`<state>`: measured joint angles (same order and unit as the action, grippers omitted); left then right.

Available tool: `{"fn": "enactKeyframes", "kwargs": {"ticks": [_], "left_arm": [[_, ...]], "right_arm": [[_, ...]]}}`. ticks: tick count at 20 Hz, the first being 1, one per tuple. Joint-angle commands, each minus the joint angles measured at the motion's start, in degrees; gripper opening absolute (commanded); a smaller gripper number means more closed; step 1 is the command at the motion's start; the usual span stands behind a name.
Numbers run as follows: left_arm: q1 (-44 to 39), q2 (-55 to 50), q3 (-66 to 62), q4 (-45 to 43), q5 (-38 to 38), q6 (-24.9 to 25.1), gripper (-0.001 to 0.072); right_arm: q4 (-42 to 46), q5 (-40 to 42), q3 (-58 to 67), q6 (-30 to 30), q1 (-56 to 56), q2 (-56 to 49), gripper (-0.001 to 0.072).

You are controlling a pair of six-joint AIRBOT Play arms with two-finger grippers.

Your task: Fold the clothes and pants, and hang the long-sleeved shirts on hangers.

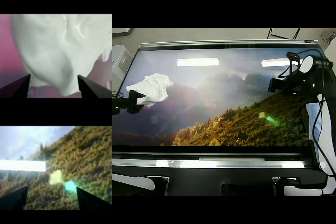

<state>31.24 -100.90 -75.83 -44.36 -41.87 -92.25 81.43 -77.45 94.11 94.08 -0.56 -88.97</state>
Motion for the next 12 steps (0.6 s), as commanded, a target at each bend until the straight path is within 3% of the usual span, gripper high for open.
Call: {"fn": "enactKeyframes", "kwargs": {"ticks": [1, 3, 5, 6, 8, 10, 12], "left_arm": [[-4.4, -3.6, 0.3, 6.1, 10.0, 0.9, 0.0683], [-5.7, -3.3, 0.0, 6.9, 7.9, 0.0, 0.0017], [-6.7, -0.7, -1.7, 7.1, 4.0, 6.7, 0.0023], [-7.7, 2.4, -2.6, 7.1, 2.3, 12.6, 0.0022], [-10.5, 12.4, -3.0, 7.0, -1.2, 20.2, 0.0022], [-15.0, 24.8, -2.9, 5.6, -4.9, 24.0, 0.0022], [-22.2, 36.4, -2.3, 2.4, -7.3, 23.9, 0.0022]], "right_arm": [[-1.9, -4.8, 0.1, 0.4, -0.1, 0.1, 0.0678], [-2.1, -8.9, 0.2, -0.2, -0.1, 0.7, 0.0678], [-0.6, -10.4, 0.2, -2.8, 0.0, 2.1, 0.0678], [1.5, -10.0, 0.4, -5.3, 0.0, 3.2, 0.0678], [7.9, -7.7, 1.6, -7.9, 0.0, 5.6, 0.0678], [13.1, -4.5, 3.1, -7.8, 0.0, 8.4, 0.0678], [14.8, -1.0, 3.6, -6.6, 0.0, 12.3, 0.0677]]}}
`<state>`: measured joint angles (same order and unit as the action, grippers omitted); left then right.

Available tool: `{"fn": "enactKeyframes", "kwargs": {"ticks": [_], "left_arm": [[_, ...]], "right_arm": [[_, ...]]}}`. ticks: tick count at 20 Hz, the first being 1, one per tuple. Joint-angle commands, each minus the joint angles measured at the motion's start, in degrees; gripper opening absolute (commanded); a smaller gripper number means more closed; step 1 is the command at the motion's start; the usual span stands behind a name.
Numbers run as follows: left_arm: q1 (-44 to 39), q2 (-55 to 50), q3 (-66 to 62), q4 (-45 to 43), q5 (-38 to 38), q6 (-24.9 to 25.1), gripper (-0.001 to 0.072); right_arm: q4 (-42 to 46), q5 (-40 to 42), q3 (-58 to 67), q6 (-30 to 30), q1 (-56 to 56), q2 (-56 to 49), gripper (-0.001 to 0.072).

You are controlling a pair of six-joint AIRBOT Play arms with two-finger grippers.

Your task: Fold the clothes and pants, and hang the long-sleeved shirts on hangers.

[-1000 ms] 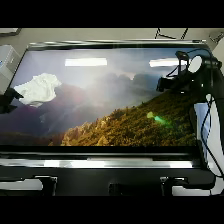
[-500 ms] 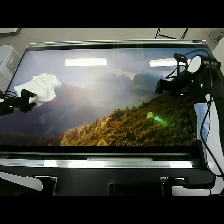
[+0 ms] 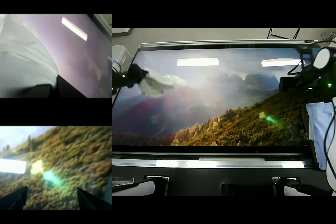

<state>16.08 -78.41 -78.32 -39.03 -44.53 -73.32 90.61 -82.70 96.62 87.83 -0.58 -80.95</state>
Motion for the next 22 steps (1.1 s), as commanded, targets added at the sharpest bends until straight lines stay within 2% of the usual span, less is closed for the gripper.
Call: {"fn": "enactKeyframes", "kwargs": {"ticks": [1, 2, 5, 8, 10, 12, 13, 14, 15, 17, 18, 20, 22], "left_arm": [[-11.6, 18.9, 0.9, -4.8, -5.6, 4.4, 0.0022], [-16.3, 22.9, 2.1, -6.7, -6.3, 2.7, 0.0022], [-31.4, 30.9, 8.8, -10.2, -6.6, -6.9, 0.0023], [-44.3, 30.6, 18.3, -14.0, -5.4, -11.1, 0.0023], [-49.3, 27.3, 26.0, -17.3, 0.4, -14.9, 0.0023], [-51.6, 20.4, 33.4, -17.3, 8.5, -22.8, 0.0024], [-52.0, 16.3, 34.8, -15.6, 9.7, -24.7, 0.008], [-52.2, 12.3, 34.7, -12.2, 8.6, -24.7, 0.043], [-51.5, 9.7, 33.6, -9.4, 6.5, -24.7, 0.072], [-48.3, 8.9, 29.6, -7.6, 1.1, -22.2, 0.072], [-45.4, 10.0, 26.8, -8.1, -2.4, -18.4, 0.072], [-37.7, 12.5, 21.5, -13.4, -11.7, -15.0, 0.072], [-29.7, 14.2, 18.8, -21.1, -21.6, -13.8, 0.072]], "right_arm": [[6.0, 5.1, 1.1, 0.5, 0.0, 6.2, 0.0677], [6.2, 5.2, 1.1, 0.7, 0.0, 8.0, 0.0677], [6.3, 3.6, 1.1, 1.0, 0.0, 12.2, 0.0677], [6.2, 0.2, 1.1, 3.4, 0.0, 14.1, 0.0677], [5.4, -3.1, 1.1, 5.9, 0.0, 13.8, 0.0677], [2.4, -5.0, 0.9, 6.5, 0.0, 13.0, 0.0676], [0.6, -5.5, 0.9, 6.5, 0.0, 12.3, 0.0677], [-1.1, -5.9, 0.8, 6.5, 0.0, 11.4, 0.0677], [-2.7, -6.5, 0.8, 6.4, 0.0, 10.1, 0.0676], [-6.2, -8.9, 0.3, 6.4, 0.0, 6.6, 0.0675], [-7.9, -9.8, -1.2, 6.4, 0.0, 4.9, 0.0675], [-12.8, -11.1, -6.8, 5.7, 0.0, 1.9, 0.0676], [-16.6, -10.1, -14.8, 4.7, 0.0, 0.5, 0.0682]]}}
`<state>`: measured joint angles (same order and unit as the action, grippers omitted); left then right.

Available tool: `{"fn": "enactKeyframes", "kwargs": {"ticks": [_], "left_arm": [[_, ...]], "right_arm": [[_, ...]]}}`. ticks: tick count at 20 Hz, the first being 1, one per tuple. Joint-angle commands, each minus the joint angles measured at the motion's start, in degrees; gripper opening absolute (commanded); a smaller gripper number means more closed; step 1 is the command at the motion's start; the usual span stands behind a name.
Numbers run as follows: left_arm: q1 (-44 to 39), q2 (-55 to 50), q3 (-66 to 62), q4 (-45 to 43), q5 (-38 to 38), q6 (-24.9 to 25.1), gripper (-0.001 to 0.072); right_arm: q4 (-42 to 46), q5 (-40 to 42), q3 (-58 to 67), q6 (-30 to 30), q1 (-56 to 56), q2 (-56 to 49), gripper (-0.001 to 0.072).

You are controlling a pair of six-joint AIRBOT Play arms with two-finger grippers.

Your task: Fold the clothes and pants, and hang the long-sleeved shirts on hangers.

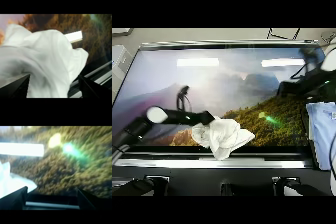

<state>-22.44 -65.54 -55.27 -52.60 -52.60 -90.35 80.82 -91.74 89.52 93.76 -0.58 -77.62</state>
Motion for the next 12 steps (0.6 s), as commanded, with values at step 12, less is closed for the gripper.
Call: {"fn": "enactKeyframes", "kwargs": {"ticks": [12], "left_arm": [[11.7, -1.2, 25.4, 8.7, 1.6, 9.6, 0.0693]], "right_arm": [[-24.6, 17.4, -39.9, -5.1, 0.0, -3.9, 0.0704]]}}
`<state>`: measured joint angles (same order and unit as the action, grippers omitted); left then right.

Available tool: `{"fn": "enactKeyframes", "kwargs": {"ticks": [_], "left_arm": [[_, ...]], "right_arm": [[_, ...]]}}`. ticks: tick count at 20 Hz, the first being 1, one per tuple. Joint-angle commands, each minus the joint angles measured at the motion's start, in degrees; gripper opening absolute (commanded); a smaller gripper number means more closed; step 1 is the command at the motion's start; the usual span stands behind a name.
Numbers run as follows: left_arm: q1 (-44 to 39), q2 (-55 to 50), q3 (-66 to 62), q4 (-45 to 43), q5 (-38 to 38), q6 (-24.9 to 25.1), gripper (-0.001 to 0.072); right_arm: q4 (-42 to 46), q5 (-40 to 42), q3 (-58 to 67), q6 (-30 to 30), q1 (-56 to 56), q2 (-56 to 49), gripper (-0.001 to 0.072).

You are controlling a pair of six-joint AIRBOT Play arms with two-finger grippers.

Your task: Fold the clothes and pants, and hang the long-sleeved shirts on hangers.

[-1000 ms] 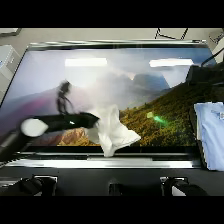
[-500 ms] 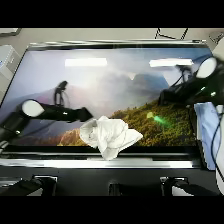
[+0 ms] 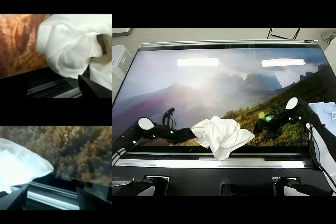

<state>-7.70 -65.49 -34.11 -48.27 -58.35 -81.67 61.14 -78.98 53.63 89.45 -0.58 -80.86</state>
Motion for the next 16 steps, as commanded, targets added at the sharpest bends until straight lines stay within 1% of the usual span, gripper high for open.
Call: {"fn": "enactKeyframes", "kwargs": {"ticks": [1, 2, 3, 4, 5, 6, 7, 8, 10, 11, 12, 14, 15, 16], "left_arm": [[-4.3, -1.7, 4.2, 4.9, 9.4, 0.7, 0.0578], [-5.4, -2.0, 4.2, 5.8, 12.0, 0.7, 0.0503], [-6.1, -2.3, 4.2, 6.4, 14.4, 0.2, 0.049], [-6.6, -2.4, 4.2, 6.5, 16.3, -1.6, 0.0488], [-6.8, -2.6, 4.2, 6.5, 17.7, -3.6, 0.0453], [-6.7, -2.5, 4.1, 6.5, 18.6, -4.8, 0.0235], [-6.6, -2.5, 4.0, 6.5, 18.6, -4.5, 0.0031], [-6.1, -2.4, 3.5, 6.3, 18.5, -3.8, 0.0022], [-3.7, -1.0, 0.9, 3.8, 16.9, -3.6, 0.0021], [-2.0, 0.8, -1.7, 0.0, 15.3, -3.6, 0.002], [-0.2, 3.1, -5.1, -4.7, 13.2, -4.0, 0.0019], [4.3, 9.0, -14.5, -15.1, 7.5, -4.9, 0.0019], [6.7, 12.3, -20.2, -19.1, 5.4, -4.9, 0.0019], [8.7, 15.5, -25.6, -21.1, 4.7, -4.9, 0.0019]], "right_arm": [[-6.3, 5.1, -4.4, -0.9, -0.1, -1.3, 0.0704], [-8.1, 5.9, -4.5, -0.9, -0.3, -2.1, 0.0704], [-9.4, 7.3, -4.5, -1.1, -1.2, -2.9, 0.0704], [-10.3, 8.9, -4.5, -1.3, -2.6, -3.5, 0.0704], [-11.0, 11.0, -4.5, -1.3, -4.6, -4.0, 0.07], [-11.2, 13.0, -4.5, -1.2, -6.6, -4.4, 0.0607], [-11.1, 14.7, -4.4, -1.2, -8.0, -4.4, 0.0346], [-11.2, 15.0, -4.0, -1.2, -8.6, -4.4, 0.0022], [-9.6, 12.9, -0.7, -2.1, -7.7, -3.5, 0.0032], [-7.8, 11.5, 2.4, -2.3, -6.4, -2.4, 0.0032], [-5.6, 10.1, 6.9, -2.3, -4.5, -0.5, 0.0032], [-2.7, 9.8, 17.7, -2.4, 0.2, 4.5, 0.0032], [-2.5, 10.4, 23.6, -3.3, 2.6, 7.3, 0.0032], [-2.4, 11.1, 29.9, -3.4, 4.9, 10.4, 0.0032]]}}
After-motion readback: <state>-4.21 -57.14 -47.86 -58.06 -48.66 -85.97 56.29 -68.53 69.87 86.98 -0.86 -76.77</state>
